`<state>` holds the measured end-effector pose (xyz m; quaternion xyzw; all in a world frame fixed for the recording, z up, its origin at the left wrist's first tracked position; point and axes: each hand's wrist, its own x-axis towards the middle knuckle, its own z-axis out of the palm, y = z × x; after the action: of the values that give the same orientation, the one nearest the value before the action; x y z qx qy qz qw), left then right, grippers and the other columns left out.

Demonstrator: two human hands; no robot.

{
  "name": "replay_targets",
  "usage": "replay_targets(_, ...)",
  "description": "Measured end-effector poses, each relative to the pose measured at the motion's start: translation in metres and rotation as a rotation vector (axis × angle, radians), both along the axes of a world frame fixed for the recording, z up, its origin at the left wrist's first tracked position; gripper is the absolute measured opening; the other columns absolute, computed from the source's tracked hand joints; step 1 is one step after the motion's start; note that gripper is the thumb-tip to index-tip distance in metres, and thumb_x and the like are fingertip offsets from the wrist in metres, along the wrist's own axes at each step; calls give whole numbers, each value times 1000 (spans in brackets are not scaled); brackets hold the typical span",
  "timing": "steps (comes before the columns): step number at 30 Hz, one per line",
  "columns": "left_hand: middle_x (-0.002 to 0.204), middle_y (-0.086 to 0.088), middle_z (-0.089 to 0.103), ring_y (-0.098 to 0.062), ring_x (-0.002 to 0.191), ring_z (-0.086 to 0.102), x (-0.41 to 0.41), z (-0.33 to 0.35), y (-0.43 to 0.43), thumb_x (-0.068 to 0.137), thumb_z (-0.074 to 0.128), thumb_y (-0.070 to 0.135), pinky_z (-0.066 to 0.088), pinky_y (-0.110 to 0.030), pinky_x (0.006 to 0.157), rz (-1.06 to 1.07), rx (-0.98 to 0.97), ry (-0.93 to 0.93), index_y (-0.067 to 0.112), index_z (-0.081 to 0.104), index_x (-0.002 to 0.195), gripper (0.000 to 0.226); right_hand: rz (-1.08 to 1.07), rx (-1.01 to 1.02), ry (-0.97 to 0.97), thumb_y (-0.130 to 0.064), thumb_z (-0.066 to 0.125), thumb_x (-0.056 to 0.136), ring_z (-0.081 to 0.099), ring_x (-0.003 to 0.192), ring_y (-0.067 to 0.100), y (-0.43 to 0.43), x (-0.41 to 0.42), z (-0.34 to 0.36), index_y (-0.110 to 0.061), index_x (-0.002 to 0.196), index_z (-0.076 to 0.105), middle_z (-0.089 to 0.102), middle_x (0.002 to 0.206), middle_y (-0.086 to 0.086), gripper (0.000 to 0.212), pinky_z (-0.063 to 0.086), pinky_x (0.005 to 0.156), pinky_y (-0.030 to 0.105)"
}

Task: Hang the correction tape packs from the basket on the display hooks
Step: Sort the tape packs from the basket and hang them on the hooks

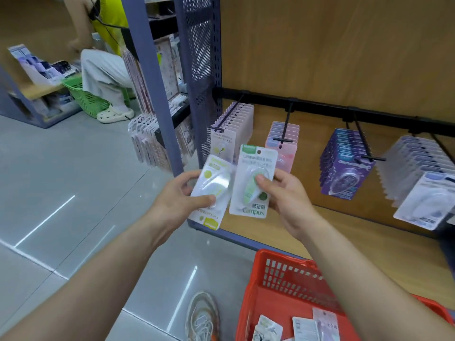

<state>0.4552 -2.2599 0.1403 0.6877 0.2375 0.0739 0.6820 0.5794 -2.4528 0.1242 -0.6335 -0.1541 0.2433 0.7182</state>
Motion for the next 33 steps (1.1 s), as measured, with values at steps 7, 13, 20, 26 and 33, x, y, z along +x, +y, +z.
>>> replay_targets(7,88,5,75,-12,74,72,7,6,-19,66,93,6,55,-23,62,77,76,-51,22,71,111,53,86,-90,-75,-17,66,98,72,107,31,-8,-3,6,-9,118,65,76,113,9,21,57,92,47)
replay_targets(13,99,-10,79,-19,79,74,12,15,-30,79,84,7,58,-28,63,223,-52,-161,8,69,107,32,103,-118,-18,-17,63,100,76,84,18,-20,-27,-4,-5,114,57,79,99,8,19,59,74,36)
replay_targets(20,101,-4,79,-23,91,77,18,25,-63,88,76,6,65,-36,68,129,-62,-189,15,70,107,22,9,-120,-8,-19,65,99,77,89,20,-59,-40,-2,-15,113,61,79,102,4,15,61,72,37)
replay_targets(26,97,-1,80,-19,85,78,32,26,-110,90,75,12,62,-31,67,-81,52,-112,15,75,106,17,-189,-89,-96,-13,63,100,73,102,12,-124,-39,12,-12,121,60,77,112,0,22,60,87,31)
replay_targets(33,105,-2,79,-21,98,76,55,27,-200,89,75,16,59,-38,85,-185,-40,-144,12,73,113,25,-325,-163,-40,-21,65,100,76,92,22,-198,-42,29,-13,116,58,78,103,6,19,60,87,51)
